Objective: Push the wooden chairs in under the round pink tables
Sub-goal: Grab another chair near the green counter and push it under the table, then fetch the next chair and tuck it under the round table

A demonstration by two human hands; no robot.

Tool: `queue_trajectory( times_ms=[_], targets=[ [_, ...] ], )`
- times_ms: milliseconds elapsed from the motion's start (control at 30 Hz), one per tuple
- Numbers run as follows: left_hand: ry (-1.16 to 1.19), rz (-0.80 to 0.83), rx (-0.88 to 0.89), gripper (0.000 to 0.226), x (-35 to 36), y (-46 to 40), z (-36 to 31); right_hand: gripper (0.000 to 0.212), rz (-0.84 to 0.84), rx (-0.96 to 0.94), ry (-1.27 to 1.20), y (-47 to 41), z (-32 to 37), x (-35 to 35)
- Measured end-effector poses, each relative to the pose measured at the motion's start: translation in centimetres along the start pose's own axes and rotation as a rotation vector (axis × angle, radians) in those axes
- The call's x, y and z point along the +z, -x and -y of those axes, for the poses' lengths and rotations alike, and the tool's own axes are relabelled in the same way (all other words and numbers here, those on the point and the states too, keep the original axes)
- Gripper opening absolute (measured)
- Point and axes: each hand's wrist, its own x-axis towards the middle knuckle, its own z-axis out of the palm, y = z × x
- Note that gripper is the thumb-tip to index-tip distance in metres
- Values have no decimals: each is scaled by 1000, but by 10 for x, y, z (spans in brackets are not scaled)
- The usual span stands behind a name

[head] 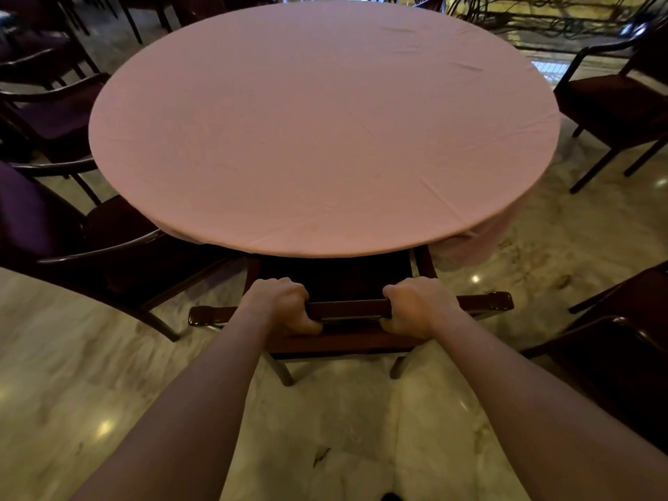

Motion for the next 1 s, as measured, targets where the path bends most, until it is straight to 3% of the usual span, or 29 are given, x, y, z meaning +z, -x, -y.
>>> queue_trajectory(
  times_ms=[267, 400, 500, 600, 767, 867, 1000],
  targets=[
    [49, -111, -105, 53, 7, 32, -16, 55, -80, 164, -67, 34, 15, 7],
    [-50, -147, -37, 73, 12, 48, -25, 83, -64, 171, -133, 61, 14, 6],
    [-91, -187, -13, 91, 17, 61, -39, 88, -37, 213, -276, 85, 20, 0],
    [-54, -230, 1, 93, 18, 76, -60, 77, -57, 301, -458, 117, 26, -1],
    [97, -204, 190, 72, 15, 96, -114, 42, -46, 405, -597, 178, 17, 18],
    [277, 10, 322, 47, 10, 105, -159, 15, -52, 494, -615, 228, 7, 27],
    [249, 226, 419, 29, 11, 114, -227, 20, -88, 637, -633, 301, -11, 34]
  ],
)
